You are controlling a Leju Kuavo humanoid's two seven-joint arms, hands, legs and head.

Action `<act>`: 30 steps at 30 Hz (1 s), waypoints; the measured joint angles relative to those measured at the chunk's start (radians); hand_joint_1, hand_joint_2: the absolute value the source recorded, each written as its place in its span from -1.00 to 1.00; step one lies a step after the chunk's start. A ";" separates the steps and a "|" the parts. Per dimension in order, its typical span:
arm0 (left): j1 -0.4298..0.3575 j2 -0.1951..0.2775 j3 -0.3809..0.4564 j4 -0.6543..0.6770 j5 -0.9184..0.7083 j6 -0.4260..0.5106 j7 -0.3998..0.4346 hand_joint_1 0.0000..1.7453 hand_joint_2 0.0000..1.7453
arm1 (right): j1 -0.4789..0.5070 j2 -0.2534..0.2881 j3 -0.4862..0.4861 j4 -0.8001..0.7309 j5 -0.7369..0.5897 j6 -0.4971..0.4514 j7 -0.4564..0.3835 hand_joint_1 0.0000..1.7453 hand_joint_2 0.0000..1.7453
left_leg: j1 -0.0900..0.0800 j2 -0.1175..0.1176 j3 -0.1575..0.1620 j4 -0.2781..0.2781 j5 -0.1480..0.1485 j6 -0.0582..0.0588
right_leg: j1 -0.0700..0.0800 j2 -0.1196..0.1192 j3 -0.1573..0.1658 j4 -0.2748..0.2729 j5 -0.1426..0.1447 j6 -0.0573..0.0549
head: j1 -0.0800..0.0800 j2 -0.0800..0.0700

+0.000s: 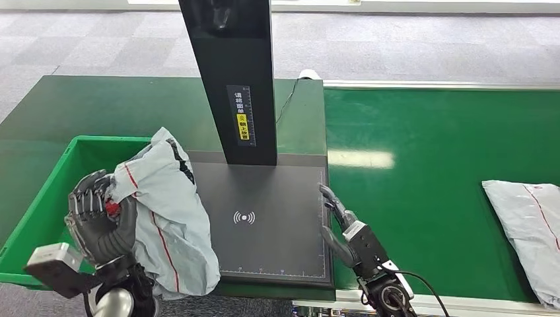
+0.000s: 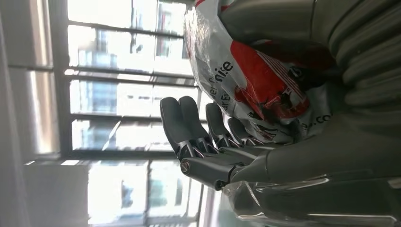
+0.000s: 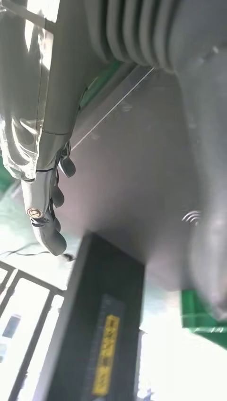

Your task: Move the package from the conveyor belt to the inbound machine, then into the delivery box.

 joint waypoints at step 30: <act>-0.197 0.045 0.121 0.167 -0.122 0.112 -0.050 1.00 1.00 | -0.020 -0.011 0.031 0.066 -0.118 -0.041 0.043 -1.00 -1.00 | 0.000 0.000 -0.002 0.000 0.000 0.000 | 0.000 0.000 -0.003 0.000 0.000 0.000 | 0.000 0.000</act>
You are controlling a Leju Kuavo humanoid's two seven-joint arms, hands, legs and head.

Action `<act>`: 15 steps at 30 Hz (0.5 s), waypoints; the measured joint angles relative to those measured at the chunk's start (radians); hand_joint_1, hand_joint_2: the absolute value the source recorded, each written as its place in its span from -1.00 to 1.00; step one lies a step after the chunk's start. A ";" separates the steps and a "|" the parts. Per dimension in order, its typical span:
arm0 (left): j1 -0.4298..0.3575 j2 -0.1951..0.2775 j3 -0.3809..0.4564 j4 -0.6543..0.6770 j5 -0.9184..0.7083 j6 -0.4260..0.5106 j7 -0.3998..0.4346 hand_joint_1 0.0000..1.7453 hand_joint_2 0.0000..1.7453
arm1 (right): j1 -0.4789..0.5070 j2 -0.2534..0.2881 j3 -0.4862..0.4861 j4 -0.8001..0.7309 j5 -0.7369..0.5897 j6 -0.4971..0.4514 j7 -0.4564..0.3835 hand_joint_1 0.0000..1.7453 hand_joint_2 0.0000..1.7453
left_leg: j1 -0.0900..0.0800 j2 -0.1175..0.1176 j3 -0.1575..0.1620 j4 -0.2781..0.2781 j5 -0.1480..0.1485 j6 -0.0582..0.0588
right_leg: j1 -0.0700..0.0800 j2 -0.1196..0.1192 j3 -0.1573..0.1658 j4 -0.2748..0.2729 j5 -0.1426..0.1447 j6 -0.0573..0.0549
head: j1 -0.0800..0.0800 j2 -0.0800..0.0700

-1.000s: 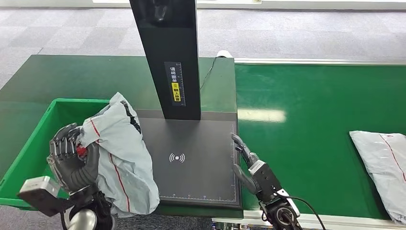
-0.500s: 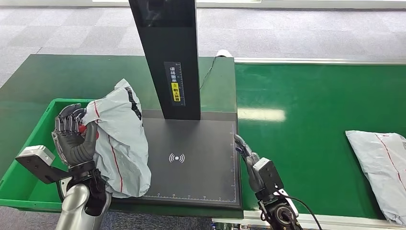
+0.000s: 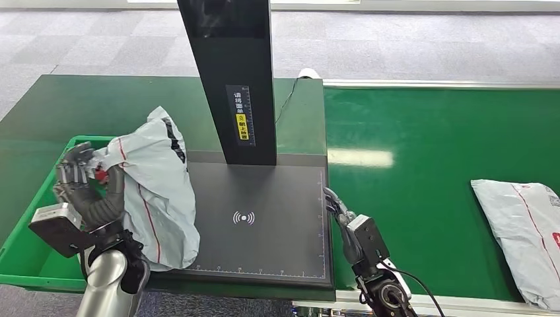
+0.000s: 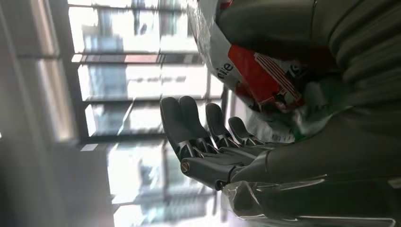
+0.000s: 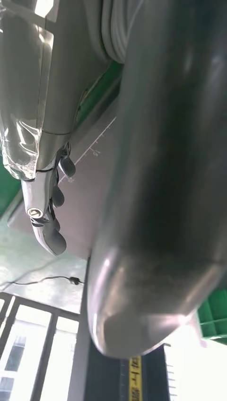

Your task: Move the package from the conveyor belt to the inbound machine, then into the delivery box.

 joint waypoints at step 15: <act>-0.201 -0.039 0.297 0.141 -0.605 0.097 0.062 1.00 1.00 | -0.043 -0.025 0.054 0.048 -0.010 0.114 0.029 -1.00 -1.00 | 0.001 0.001 0.000 0.000 0.001 0.000 | 0.001 0.001 0.000 0.000 0.000 0.000 | 0.000 0.000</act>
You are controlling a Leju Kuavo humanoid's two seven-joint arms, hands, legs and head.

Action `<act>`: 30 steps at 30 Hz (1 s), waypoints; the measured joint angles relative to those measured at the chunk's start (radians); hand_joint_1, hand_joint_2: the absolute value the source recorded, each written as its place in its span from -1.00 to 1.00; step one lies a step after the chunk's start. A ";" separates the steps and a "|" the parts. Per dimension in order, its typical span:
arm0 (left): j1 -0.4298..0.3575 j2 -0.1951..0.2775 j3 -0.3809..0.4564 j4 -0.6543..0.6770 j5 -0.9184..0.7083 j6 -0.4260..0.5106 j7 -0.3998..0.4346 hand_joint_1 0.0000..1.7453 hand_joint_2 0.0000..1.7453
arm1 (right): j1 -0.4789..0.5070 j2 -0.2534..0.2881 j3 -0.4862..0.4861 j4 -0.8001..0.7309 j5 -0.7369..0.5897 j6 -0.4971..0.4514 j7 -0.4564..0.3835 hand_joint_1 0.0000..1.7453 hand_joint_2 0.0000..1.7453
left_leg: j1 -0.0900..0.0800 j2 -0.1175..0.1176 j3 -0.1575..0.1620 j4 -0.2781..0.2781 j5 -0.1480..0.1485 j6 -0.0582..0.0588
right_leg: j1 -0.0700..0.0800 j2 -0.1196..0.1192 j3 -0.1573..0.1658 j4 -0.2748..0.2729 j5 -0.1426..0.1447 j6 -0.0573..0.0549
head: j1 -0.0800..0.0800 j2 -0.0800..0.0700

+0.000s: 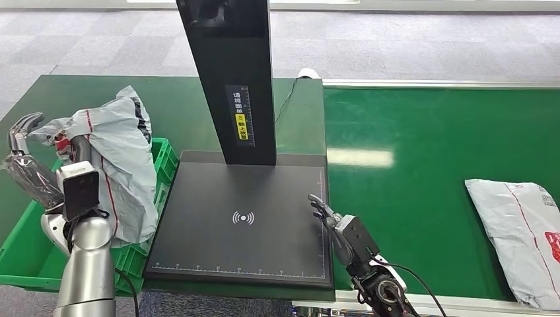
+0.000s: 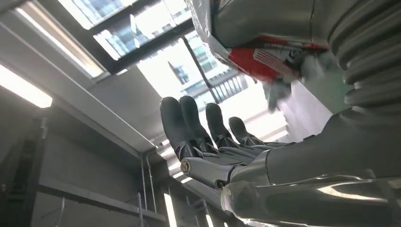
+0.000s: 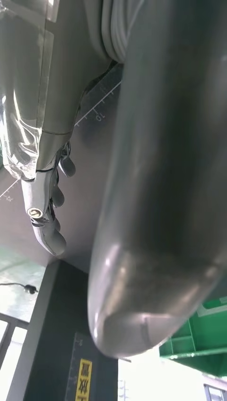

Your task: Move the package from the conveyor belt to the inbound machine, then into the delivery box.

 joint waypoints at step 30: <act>-0.076 0.162 0.079 0.324 -0.502 0.002 0.543 -1.00 -1.00 | 0.028 -0.005 0.002 -0.029 0.049 0.041 0.068 -1.00 -1.00 | 0.000 0.002 -0.001 0.000 0.000 0.000 | 0.001 0.001 -0.002 0.000 0.000 0.000 | 0.000 0.000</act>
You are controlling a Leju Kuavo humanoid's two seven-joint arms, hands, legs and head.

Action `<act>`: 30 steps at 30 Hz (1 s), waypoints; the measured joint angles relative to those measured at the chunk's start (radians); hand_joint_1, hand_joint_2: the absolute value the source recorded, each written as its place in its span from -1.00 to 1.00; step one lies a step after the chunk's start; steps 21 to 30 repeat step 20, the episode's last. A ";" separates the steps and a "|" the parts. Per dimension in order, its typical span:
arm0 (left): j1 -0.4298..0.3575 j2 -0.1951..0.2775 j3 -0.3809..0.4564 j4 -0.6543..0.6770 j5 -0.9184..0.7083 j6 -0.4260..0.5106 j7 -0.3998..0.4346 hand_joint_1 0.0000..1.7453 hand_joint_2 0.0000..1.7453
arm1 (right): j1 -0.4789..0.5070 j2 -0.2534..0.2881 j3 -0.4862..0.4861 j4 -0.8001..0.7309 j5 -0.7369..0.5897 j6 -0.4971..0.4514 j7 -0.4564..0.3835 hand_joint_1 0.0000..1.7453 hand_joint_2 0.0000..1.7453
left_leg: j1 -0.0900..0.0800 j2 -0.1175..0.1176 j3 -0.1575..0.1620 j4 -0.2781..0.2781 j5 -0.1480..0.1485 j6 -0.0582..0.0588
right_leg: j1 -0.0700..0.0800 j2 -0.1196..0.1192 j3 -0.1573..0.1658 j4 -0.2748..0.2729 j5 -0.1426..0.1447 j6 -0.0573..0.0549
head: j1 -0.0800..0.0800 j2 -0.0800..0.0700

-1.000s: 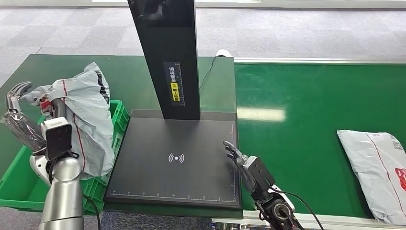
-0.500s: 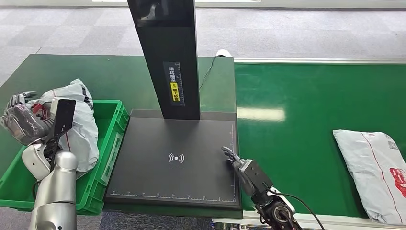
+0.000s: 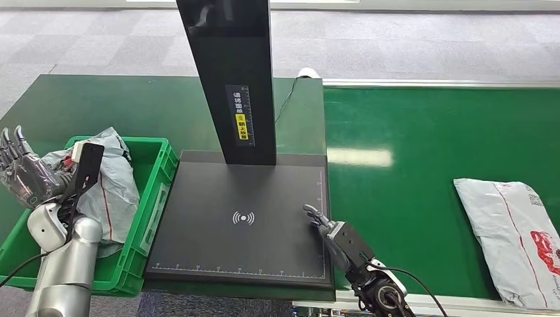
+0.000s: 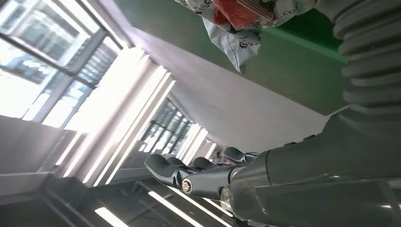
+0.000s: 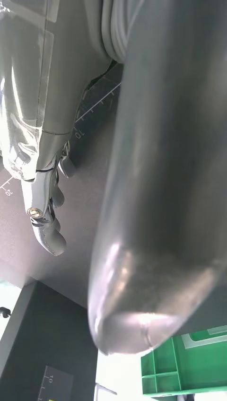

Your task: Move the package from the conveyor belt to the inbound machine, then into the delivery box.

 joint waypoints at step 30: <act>0.084 -0.201 -0.014 -0.212 0.297 -0.057 -0.092 -1.00 1.00 | -0.010 0.000 -0.026 -0.002 -0.027 -0.003 -0.019 -1.00 -1.00 | 0.000 -0.001 0.000 0.000 0.000 0.000 | 0.000 0.000 0.000 0.000 0.000 0.000 | 0.000 0.000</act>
